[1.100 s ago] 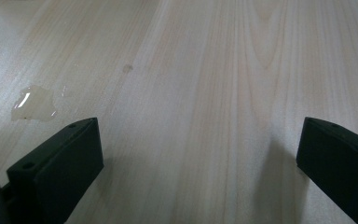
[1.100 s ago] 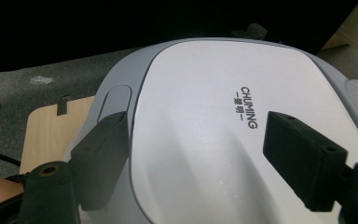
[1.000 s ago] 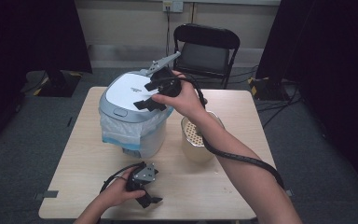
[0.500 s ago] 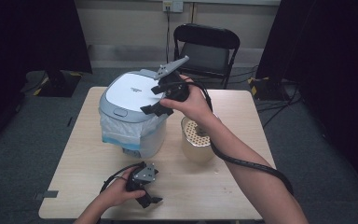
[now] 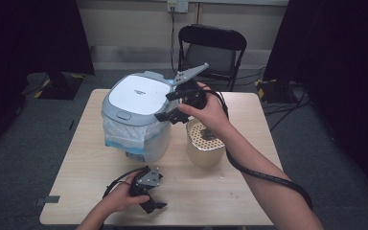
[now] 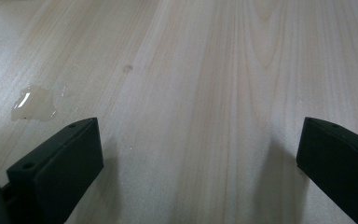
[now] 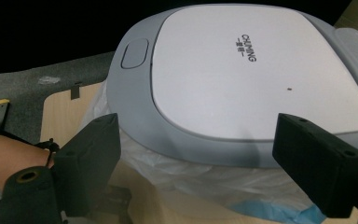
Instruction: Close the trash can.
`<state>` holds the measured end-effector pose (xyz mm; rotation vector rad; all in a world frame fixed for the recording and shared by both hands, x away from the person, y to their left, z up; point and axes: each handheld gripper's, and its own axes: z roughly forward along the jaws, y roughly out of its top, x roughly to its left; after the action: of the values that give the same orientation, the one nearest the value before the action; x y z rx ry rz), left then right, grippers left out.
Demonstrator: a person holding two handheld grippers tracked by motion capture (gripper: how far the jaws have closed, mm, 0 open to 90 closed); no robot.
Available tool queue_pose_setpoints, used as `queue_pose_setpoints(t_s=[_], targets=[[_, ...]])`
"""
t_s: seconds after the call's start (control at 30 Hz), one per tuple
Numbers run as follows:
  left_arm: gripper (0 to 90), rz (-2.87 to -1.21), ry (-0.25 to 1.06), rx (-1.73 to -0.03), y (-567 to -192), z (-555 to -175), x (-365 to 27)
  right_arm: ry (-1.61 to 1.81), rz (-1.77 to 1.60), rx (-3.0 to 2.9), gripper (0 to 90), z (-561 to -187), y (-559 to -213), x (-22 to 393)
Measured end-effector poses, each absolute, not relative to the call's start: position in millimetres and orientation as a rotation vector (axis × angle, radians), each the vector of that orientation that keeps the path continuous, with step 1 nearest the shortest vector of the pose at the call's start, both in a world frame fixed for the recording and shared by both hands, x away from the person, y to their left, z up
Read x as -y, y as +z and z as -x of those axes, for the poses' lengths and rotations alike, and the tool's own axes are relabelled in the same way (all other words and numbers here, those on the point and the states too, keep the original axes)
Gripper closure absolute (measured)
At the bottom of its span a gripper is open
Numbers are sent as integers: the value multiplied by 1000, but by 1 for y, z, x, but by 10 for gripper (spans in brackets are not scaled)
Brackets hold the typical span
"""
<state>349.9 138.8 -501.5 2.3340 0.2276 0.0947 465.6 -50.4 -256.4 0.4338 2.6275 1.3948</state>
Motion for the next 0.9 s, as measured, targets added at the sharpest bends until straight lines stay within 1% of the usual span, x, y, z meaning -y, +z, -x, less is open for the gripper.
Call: queue_pose_setpoints(t_s=[0.9], targets=[[0, -2335, 94, -228, -502, -350, -139, 1344, -433, -2664, 148, -446, -283, 92]])
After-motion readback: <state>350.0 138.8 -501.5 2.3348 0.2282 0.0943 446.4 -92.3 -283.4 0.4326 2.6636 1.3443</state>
